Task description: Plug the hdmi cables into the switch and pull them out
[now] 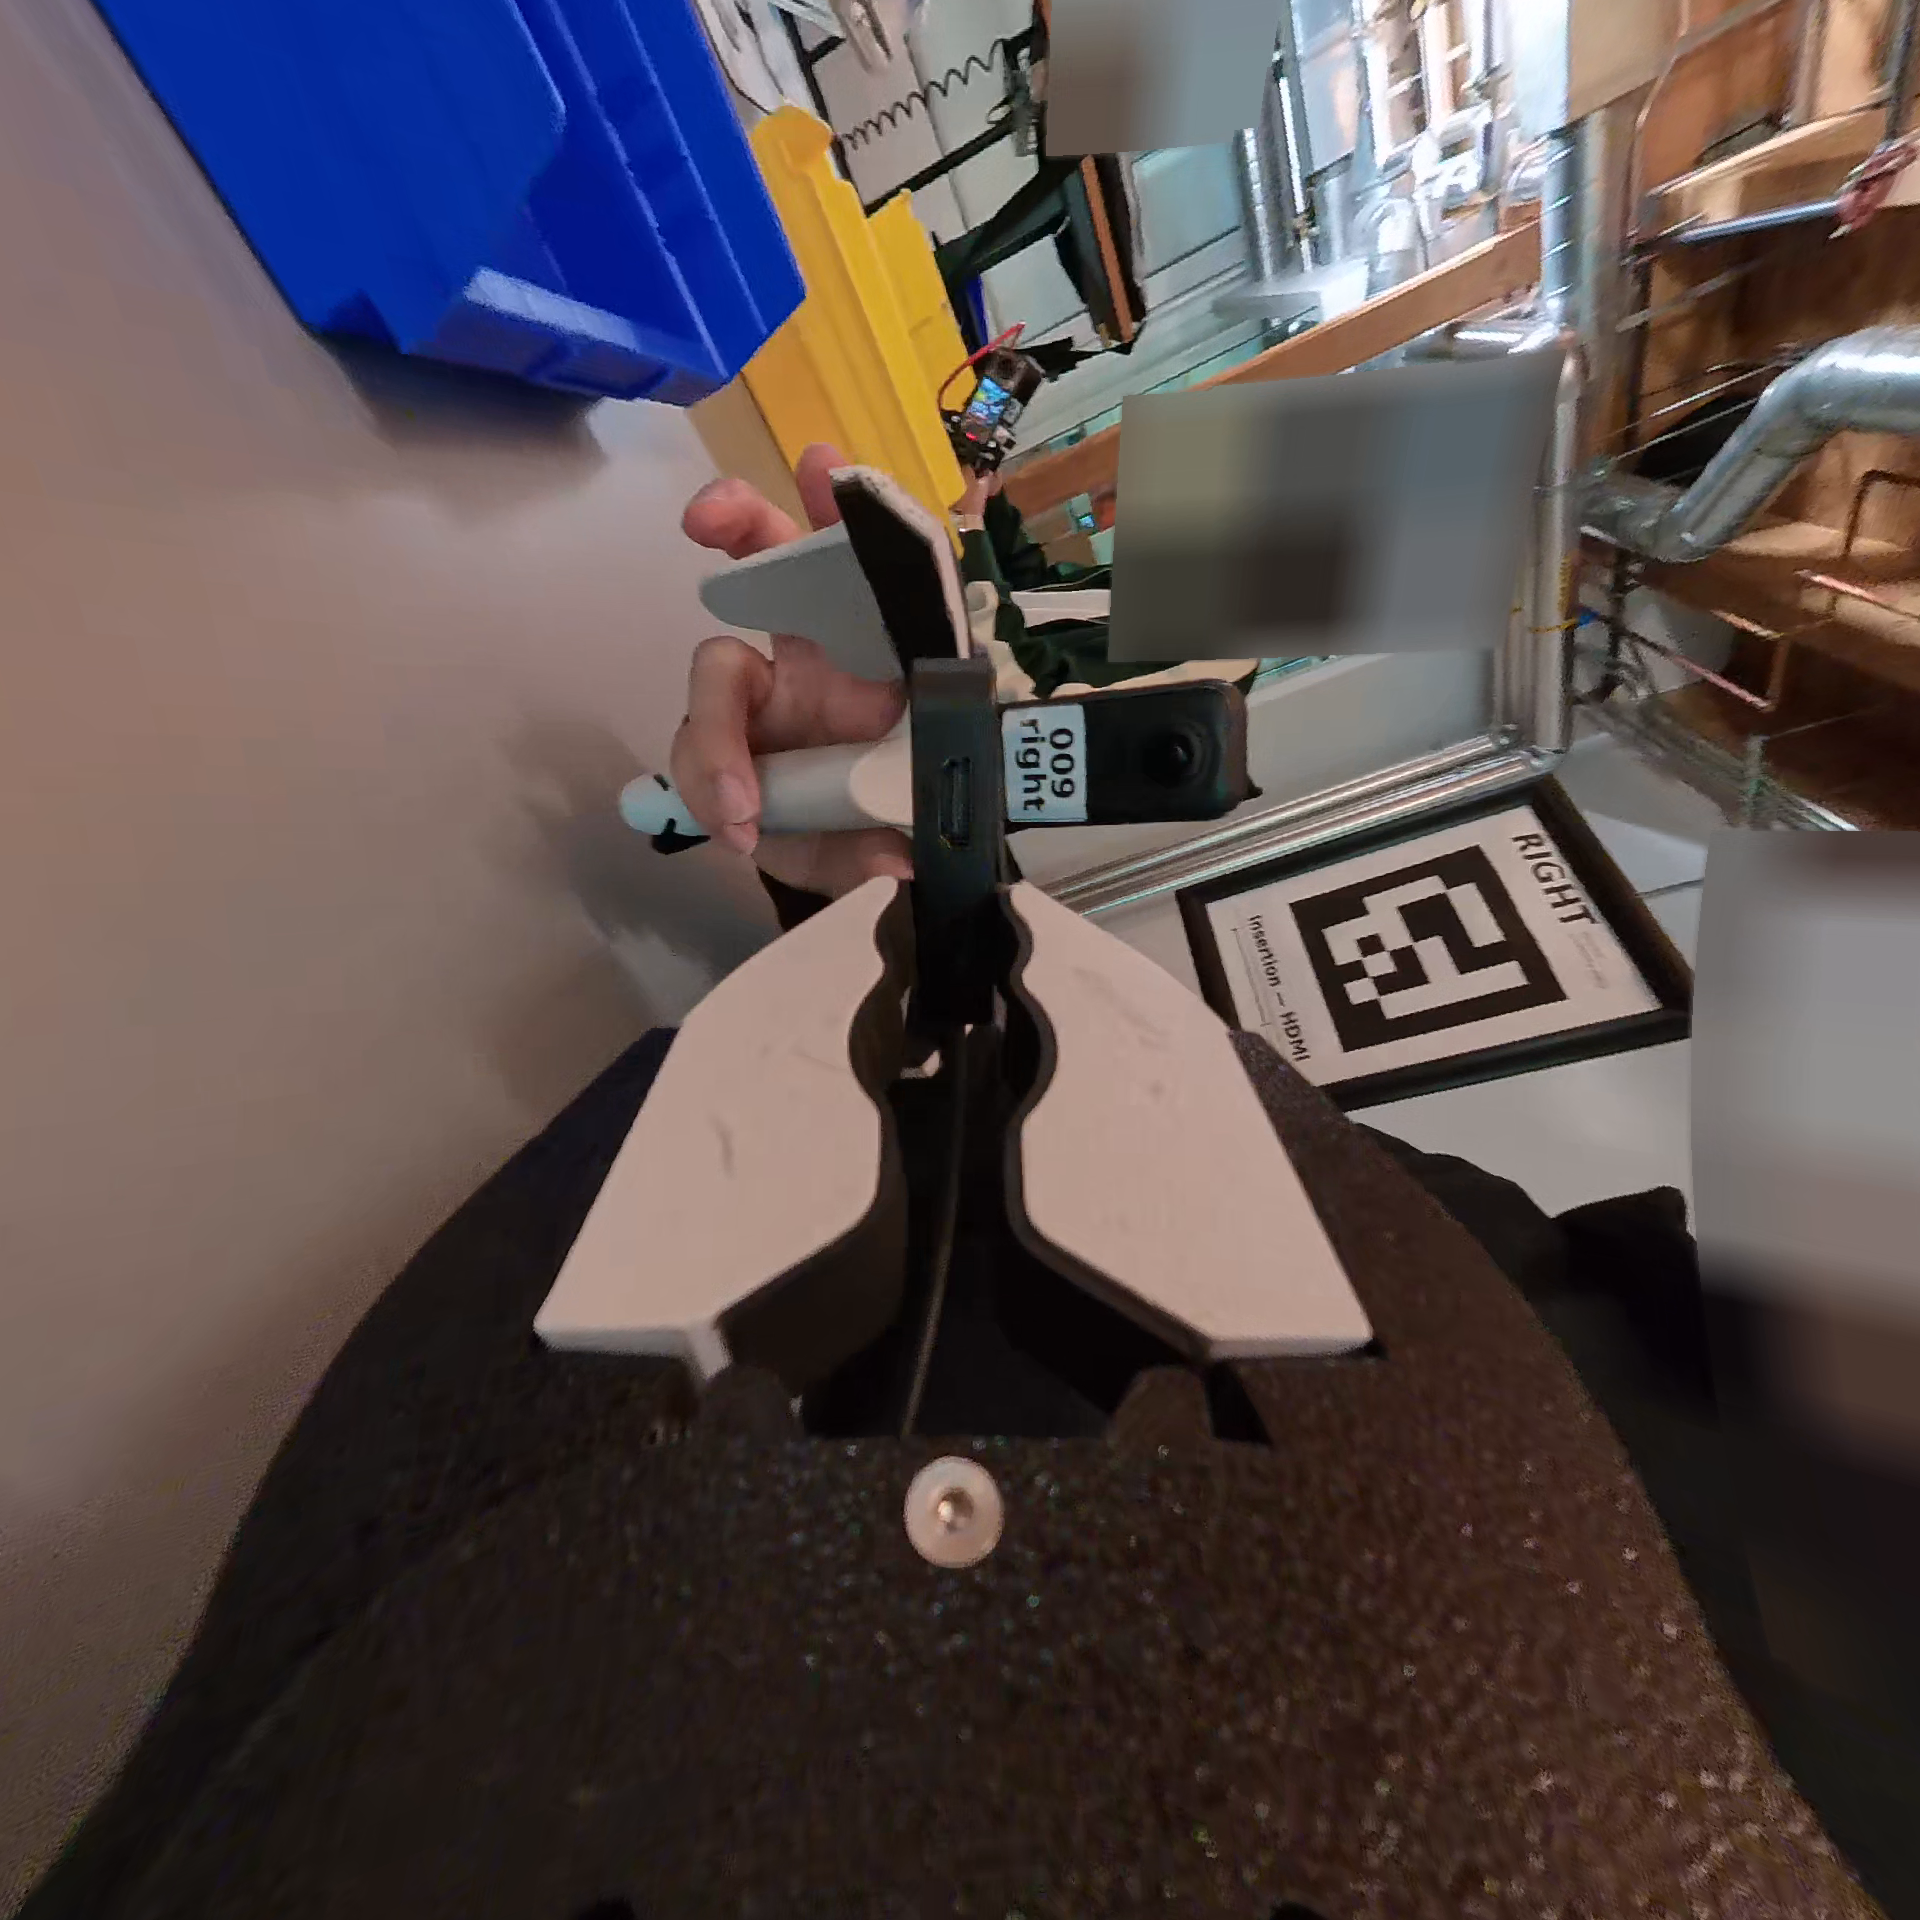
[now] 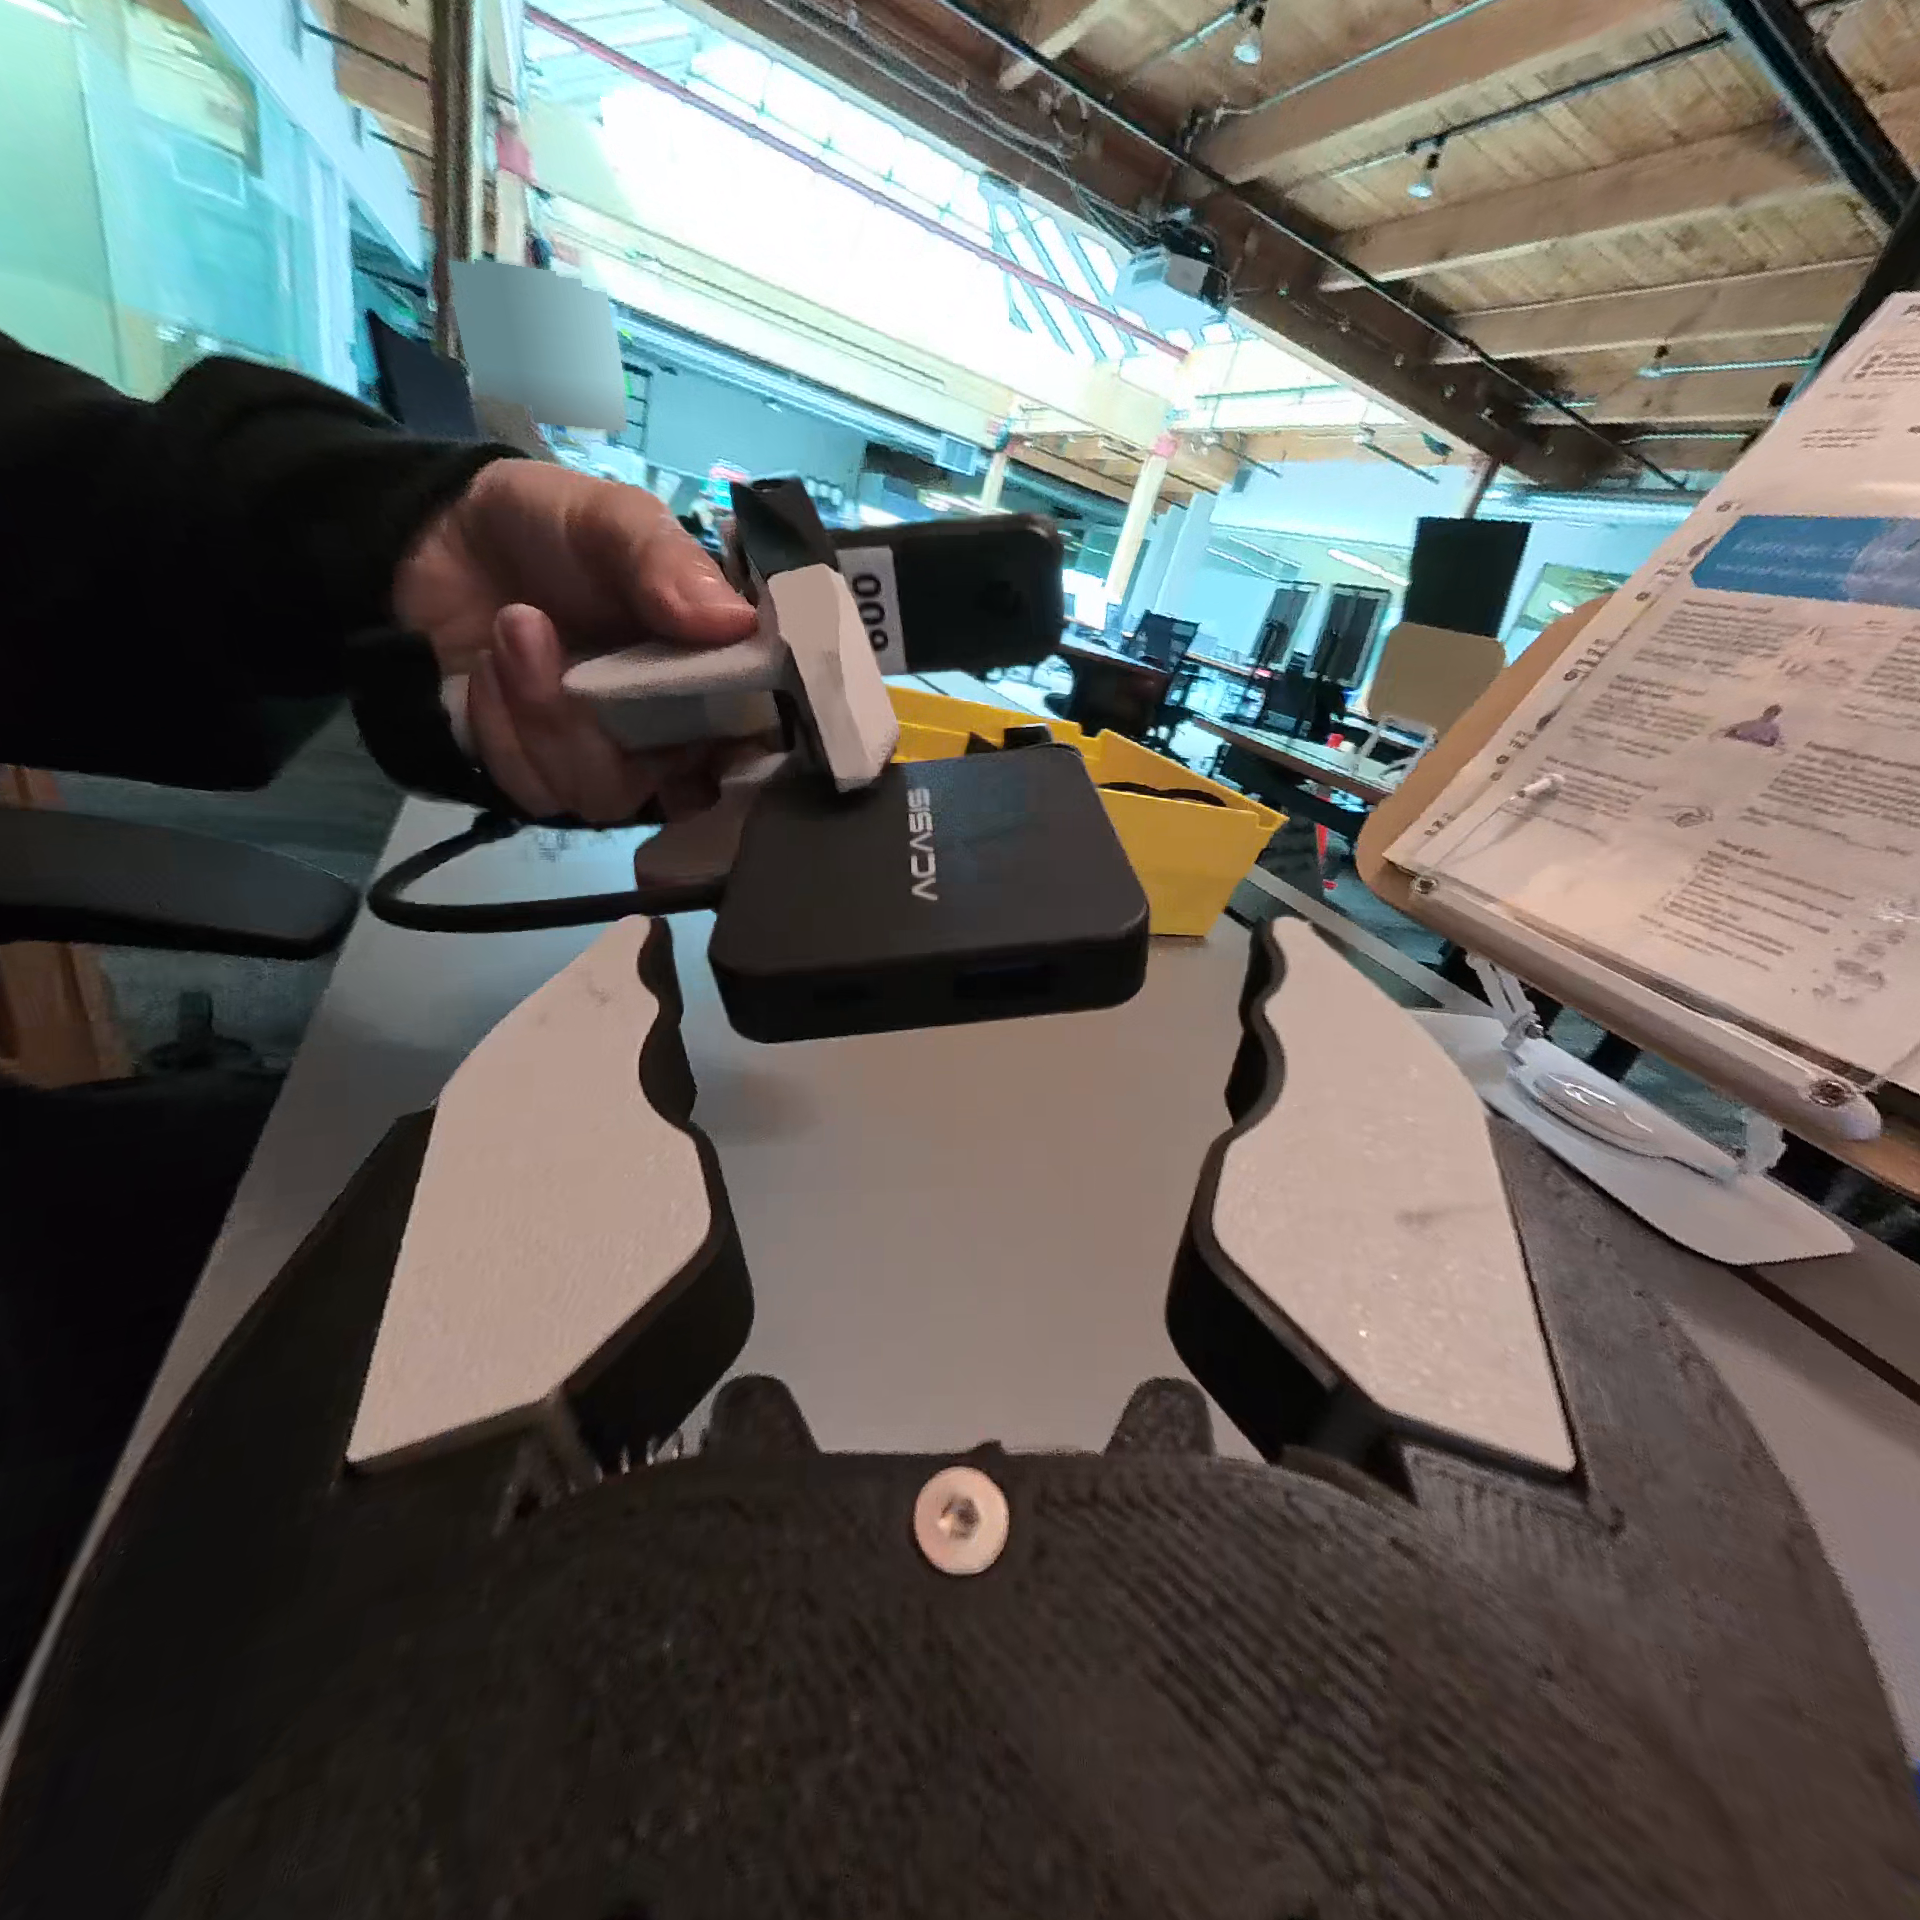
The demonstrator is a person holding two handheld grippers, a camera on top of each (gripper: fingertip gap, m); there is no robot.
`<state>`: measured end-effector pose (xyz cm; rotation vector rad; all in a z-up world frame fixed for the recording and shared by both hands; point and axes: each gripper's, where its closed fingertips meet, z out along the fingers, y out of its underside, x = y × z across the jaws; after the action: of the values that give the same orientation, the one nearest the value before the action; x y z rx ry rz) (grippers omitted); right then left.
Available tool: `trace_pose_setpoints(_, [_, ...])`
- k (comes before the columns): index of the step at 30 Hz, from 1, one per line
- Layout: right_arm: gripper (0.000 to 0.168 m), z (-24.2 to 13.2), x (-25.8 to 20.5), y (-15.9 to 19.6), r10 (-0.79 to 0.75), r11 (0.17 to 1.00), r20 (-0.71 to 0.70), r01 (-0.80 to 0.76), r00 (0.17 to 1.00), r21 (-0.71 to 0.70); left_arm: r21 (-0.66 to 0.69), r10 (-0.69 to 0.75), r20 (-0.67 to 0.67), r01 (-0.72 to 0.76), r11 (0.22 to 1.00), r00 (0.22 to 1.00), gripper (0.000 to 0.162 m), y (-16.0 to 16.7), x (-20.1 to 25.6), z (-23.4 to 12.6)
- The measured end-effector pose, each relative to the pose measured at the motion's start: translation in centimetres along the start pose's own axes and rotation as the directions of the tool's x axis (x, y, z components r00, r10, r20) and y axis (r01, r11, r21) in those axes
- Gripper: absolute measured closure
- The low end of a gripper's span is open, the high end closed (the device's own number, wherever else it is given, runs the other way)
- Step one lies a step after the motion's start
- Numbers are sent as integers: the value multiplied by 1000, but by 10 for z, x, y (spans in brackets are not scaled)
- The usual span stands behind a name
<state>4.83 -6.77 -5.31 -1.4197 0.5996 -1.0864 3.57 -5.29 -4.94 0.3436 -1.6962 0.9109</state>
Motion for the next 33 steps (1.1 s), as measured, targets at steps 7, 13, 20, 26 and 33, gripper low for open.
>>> trace_pose_setpoints(7, [85, -3, -7, 1, -9, 1000, 46, 8, 999, 22, 58, -75, -56, 78, 995, 996, 148, -3, -5, 6])
trace_pose_setpoints(13, [95, -4, -4, 10, -25, 999, 36, 26, 999, -26, 72, -66, -21, 67, 995, 998, 148, -2, -12, 7])
trace_pose_setpoints(20, [95, 1, -1, 19, -72, 993, 1, 72, 997, -97, 53, 22, 91, -27, 998, 996, 148, -5, -17, 2])
trace_pose_setpoints(26, [95, 8, 0, 23, 23, 994, -19, -24, 1000, -103, 85, 60, 107, -69, 994, 992, 147, -11, -21, -5])
trace_pose_setpoints(33, [95, 9, 0, 23, 1, 996, -17, -2, 1000, -94, 101, 15, 55, -20, 995, 998, 147, -10, -24, -6])
